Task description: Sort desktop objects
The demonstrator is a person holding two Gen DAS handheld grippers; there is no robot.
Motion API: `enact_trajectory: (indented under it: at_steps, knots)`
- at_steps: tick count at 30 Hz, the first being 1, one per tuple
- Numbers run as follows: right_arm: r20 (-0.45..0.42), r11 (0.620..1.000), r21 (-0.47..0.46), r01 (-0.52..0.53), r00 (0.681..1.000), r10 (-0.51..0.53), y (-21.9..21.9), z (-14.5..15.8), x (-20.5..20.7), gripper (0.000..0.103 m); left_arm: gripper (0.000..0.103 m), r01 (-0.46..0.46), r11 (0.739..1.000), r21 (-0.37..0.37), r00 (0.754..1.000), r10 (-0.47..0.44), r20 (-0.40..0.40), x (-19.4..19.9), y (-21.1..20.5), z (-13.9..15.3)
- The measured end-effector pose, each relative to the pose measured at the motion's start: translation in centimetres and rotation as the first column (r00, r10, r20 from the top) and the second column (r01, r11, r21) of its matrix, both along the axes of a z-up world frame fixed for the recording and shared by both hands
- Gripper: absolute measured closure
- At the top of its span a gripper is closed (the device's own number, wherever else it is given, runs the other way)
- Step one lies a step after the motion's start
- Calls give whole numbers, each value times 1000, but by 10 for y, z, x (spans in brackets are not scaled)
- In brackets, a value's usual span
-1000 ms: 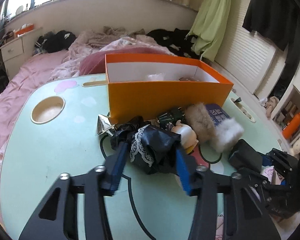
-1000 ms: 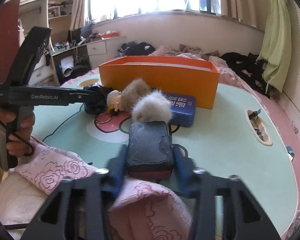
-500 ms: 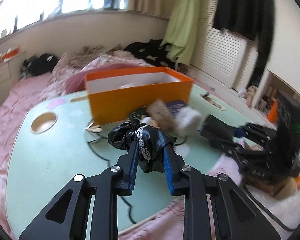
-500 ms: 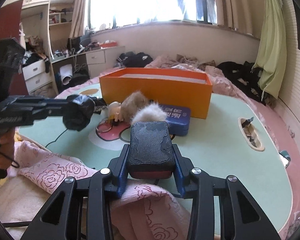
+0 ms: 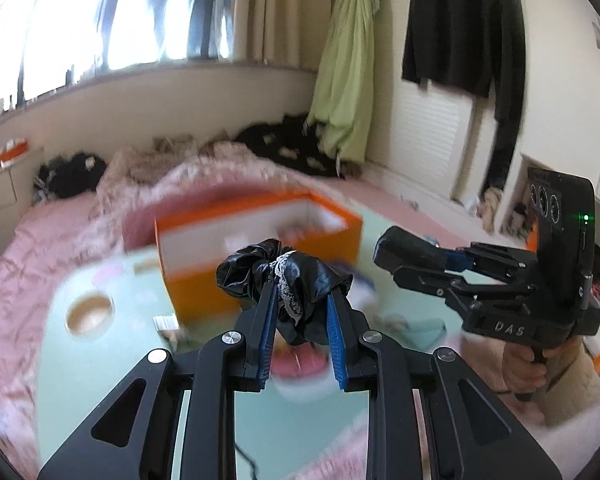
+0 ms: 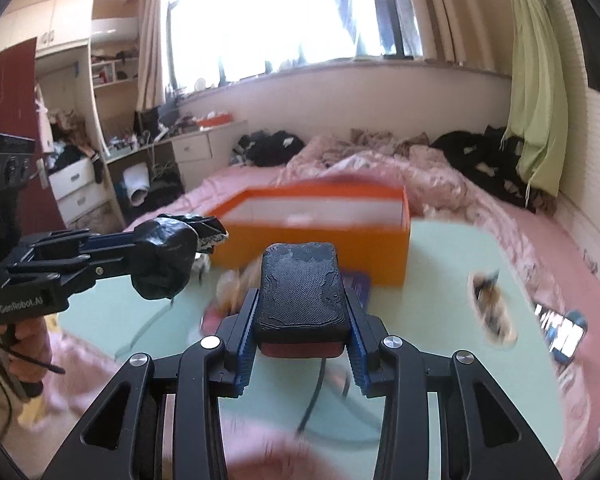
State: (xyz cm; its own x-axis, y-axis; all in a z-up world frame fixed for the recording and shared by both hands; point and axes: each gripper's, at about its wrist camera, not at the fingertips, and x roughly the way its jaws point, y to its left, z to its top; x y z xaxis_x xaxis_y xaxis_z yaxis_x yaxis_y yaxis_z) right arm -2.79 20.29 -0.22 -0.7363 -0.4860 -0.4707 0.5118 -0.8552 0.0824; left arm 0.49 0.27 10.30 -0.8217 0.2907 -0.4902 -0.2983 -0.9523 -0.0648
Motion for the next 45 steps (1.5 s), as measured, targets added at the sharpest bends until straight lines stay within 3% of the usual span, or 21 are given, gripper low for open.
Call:
enact_trajectory:
  at_steps: [4, 7, 10, 12, 15, 16, 18, 21, 26, 31, 35, 38, 40, 44, 45]
  knots:
    - [44, 998, 28, 59, 997, -60, -21, 16, -59, 65, 78, -41, 999, 13, 999, 41, 2, -50, -1, 19]
    - [109, 995, 29, 96, 989, -98, -31, 11, -101, 65, 75, -95, 995, -9, 994, 95, 52, -98, -1, 12]
    - [218, 994, -9, 106, 971, -102, -31, -4, -127, 63, 55, -182, 982, -52, 976, 187, 111, -130, -4, -6]
    - [235, 993, -20, 116, 966, -108, -28, -11, -128, 60, 50, -197, 980, -6, 966, 196, 169, -140, -13, -20]
    - [180, 994, -17, 112, 978, -107, -24, -3, -112, 42, 49, -186, 982, 36, 966, 176, 188, -130, -21, -27]
    - [144, 994, -13, 112, 984, -109, -22, 1, -102, 41, 48, -185, 982, 32, 969, 177, 175, -124, -22, -26]
    - [107, 996, -1, 90, 990, -89, -22, 7, -87, 39, 34, -180, 983, 24, 974, 175, 142, -107, -23, -22]
    - [79, 997, 51, 58, 995, -62, -23, 7, -57, 26, 31, -135, 990, 28, 983, 130, 132, -80, -20, -17]
    - [104, 990, 143, 1, 994, -16, -23, -18, -8, 24, 31, -61, 997, -39, 983, 67, 173, -31, -2, -33]
    - [129, 982, 188, 0, 991, -25, -20, -46, 19, 24, 31, -95, 993, -76, 970, 110, 217, -6, 2, -63]
    - [147, 977, 211, 16, 988, -48, -17, -63, 21, 24, 31, -121, 989, -83, 957, 138, 256, -11, 1, -78]
    - [172, 980, 193, 43, 982, -77, -11, -70, 16, 11, 30, -131, 988, -77, 945, 148, 291, -14, 2, -88]
    - [159, 981, 188, 52, 984, -82, -9, -71, 17, 7, 21, -152, 982, -114, 944, 178, 279, -13, 4, -90]
    - [149, 981, 186, 55, 985, -84, -9, -72, 19, 4, 0, -177, 977, -116, 934, 204, 292, -15, 1, -94]
    - [149, 981, 187, 56, 985, -85, -9, -72, 19, 3, 0, -178, 977, -114, 935, 204, 291, -15, 0, -94]
